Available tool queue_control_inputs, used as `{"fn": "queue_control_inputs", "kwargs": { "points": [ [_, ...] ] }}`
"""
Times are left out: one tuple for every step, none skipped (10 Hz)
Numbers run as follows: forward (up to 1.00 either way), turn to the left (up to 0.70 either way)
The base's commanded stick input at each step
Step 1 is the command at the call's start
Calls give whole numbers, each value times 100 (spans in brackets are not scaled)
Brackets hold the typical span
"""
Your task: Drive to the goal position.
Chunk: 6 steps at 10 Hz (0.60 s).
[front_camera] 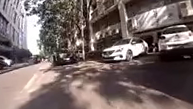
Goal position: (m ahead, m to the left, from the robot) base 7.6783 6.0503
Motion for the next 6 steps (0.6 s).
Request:
{"fn": "queue_control_inputs", "kwargs": {
  "points": [
    [70,0],
    [70,0],
    [70,0],
    [70,0],
    [70,0],
    [70,0]
  ]
}}
